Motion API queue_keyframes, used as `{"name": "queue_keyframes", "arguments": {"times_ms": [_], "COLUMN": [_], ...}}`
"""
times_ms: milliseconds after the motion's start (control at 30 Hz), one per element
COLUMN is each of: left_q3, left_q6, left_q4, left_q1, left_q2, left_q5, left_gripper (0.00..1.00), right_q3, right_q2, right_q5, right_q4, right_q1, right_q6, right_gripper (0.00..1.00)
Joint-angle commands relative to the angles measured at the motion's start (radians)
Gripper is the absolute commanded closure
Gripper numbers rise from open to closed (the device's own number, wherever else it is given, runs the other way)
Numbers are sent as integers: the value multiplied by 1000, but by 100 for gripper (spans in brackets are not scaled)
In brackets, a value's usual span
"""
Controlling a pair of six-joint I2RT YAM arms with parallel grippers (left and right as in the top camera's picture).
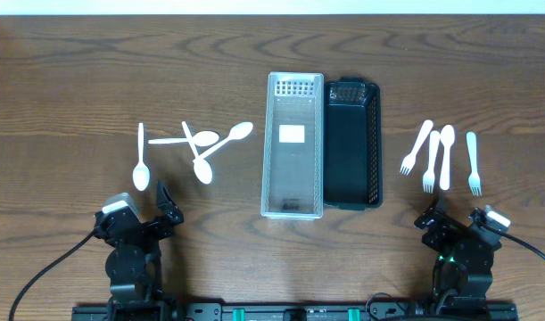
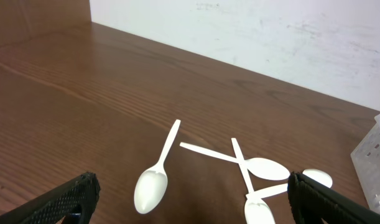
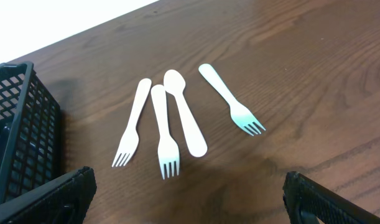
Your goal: Pack container
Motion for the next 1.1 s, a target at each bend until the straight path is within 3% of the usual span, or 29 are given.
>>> {"name": "queue_keyframes", "arguments": {"times_ms": [0, 767, 900, 1067], "left_q3": [-27, -27, -27, -23], "left_q6": [10, 10, 7, 2], "left_q4": [-6, 25, 24, 20], "left_q1": [-5, -5, -5, -5], "left_q2": [-5, -5, -5, -5], "left_q5": [-12, -12, -9, 100], "left_gripper": [2, 2, 2, 2], "right_q3": [-9, -9, -9, -8], "right_q2": [-9, -9, -9, -9], "right_q5": [2, 8, -113, -255], "right_q4": [0, 29, 101, 173], "right_q1": [8, 8, 8, 8], "right_q6": [-13, -13, 38, 65], "right_gripper": [1, 1, 1, 1]}}
